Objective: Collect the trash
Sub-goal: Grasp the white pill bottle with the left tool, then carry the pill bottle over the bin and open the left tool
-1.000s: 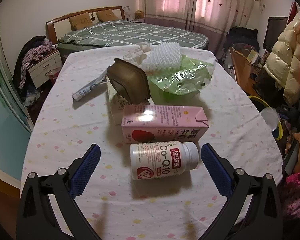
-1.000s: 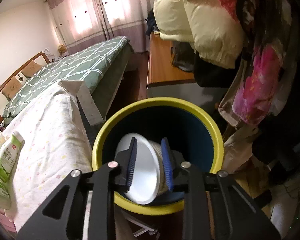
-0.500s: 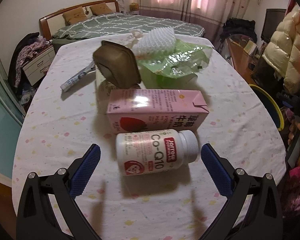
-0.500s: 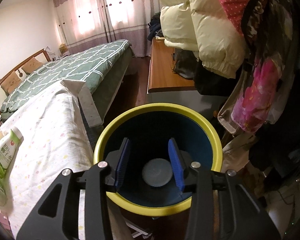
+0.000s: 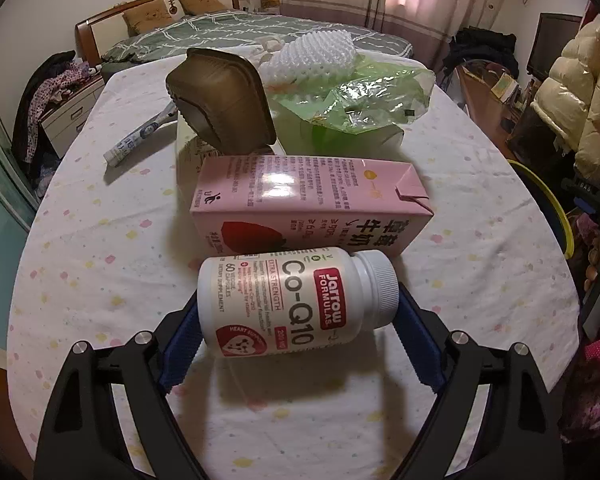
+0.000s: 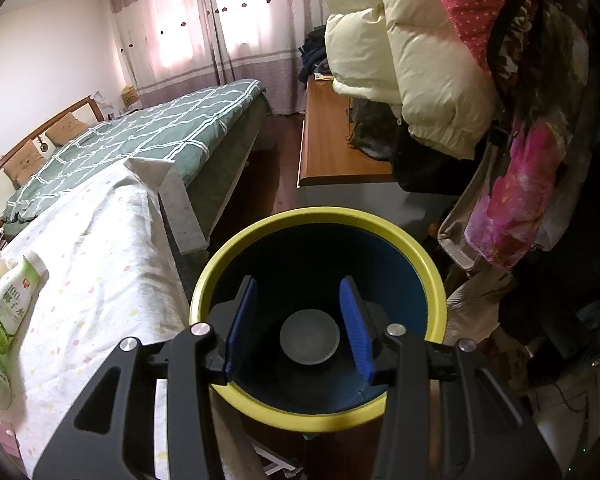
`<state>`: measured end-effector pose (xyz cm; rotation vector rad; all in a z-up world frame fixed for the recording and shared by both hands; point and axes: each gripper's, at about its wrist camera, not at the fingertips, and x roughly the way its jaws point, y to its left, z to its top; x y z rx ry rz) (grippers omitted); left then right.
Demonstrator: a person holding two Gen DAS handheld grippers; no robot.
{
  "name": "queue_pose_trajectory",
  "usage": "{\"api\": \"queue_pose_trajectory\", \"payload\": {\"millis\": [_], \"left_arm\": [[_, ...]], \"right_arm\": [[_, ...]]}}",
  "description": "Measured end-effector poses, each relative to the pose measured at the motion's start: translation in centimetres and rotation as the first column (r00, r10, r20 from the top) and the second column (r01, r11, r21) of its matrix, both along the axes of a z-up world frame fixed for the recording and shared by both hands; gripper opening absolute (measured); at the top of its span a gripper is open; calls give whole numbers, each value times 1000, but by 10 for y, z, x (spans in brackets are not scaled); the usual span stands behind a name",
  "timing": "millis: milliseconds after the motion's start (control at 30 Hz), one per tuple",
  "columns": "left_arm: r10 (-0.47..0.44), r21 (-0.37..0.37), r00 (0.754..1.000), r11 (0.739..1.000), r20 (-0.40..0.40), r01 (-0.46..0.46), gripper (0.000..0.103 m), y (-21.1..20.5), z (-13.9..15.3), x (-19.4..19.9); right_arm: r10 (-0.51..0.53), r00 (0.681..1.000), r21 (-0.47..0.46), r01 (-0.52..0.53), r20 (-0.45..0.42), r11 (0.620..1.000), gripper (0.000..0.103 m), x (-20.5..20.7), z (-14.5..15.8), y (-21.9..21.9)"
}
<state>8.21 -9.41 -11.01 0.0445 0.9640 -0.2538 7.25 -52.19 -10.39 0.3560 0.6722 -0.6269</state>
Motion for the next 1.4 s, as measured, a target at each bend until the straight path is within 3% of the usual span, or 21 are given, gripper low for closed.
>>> {"api": "queue_pose_trajectory", "payload": {"millis": [267,500,767,1067,1400], "left_arm": [[-78,9,996,997,51,77,86,-15,24,-10],[-212,-8,974,977,75,214,86,-67,44,1],[-401,-14,909,914,118,405,86,-174,62,18],[-556,24,824,830,111,557,86,-296,50,32],[-620,88,784,783,37,615,86,-383,16,51]], "right_arm": [[8,999,-4,-8,38,1000,42,-12,9,-2],[0,997,-21,2,74,1000,45,-38,23,-12],[9,994,-32,-5,113,999,46,-73,31,-20],[-48,990,-49,55,132,997,52,-109,34,-42],[-84,991,-13,85,104,996,56,-118,17,-63]]}}
